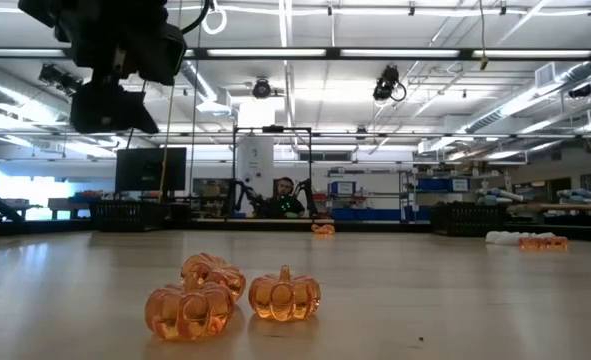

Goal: Sort Halloween decoration
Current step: Put the white ghost toy into the bottom black basket

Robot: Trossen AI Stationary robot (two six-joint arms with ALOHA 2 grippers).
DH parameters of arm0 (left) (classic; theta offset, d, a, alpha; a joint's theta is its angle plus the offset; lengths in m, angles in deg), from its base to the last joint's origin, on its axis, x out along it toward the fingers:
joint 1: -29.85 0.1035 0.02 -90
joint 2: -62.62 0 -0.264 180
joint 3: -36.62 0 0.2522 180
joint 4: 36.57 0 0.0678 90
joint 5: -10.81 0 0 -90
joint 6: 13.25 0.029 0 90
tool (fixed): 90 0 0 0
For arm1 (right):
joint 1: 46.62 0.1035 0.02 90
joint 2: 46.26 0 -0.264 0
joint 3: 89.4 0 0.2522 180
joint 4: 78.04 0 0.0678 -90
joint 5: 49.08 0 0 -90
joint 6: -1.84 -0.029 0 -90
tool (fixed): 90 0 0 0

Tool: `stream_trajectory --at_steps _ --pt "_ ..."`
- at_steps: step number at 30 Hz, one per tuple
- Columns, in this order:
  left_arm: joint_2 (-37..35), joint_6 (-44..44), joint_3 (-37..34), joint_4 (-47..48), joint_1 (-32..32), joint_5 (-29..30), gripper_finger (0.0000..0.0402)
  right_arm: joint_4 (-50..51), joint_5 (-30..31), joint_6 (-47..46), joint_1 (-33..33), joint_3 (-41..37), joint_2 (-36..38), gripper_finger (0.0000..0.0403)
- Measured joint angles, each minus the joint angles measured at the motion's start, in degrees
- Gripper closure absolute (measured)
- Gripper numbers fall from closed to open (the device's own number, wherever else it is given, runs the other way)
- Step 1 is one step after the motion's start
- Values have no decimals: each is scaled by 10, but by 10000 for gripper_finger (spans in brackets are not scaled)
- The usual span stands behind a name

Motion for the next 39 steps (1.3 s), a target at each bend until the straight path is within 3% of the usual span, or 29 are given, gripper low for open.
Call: stream_trajectory --at_steps 5,11,15,18,23,28,33,39 --pt "0 54 31 -9 0 17 132 -5 3 -16 -22 -2 18 335" --pt "0 125 80 -14 14 54 132 -2 94 -15 -75 9 76 348" --pt "6 159 80 -45 21 69 132 -26 168 45 -133 27 109 346" --pt "34 222 80 -110 21 78 132 -101 202 112 -187 40 126 346" --pt "93 353 80 -265 2 79 132 -279 194 204 -271 53 134 346" --pt "101 422 80 -275 -4 80 132 -300 171 259 -313 68 135 346" --pt "101 410 80 -275 11 99 132 -361 126 315 -341 69 135 346" --pt "101 315 80 -276 37 100 132 -417 120 390 -356 69 135 346"
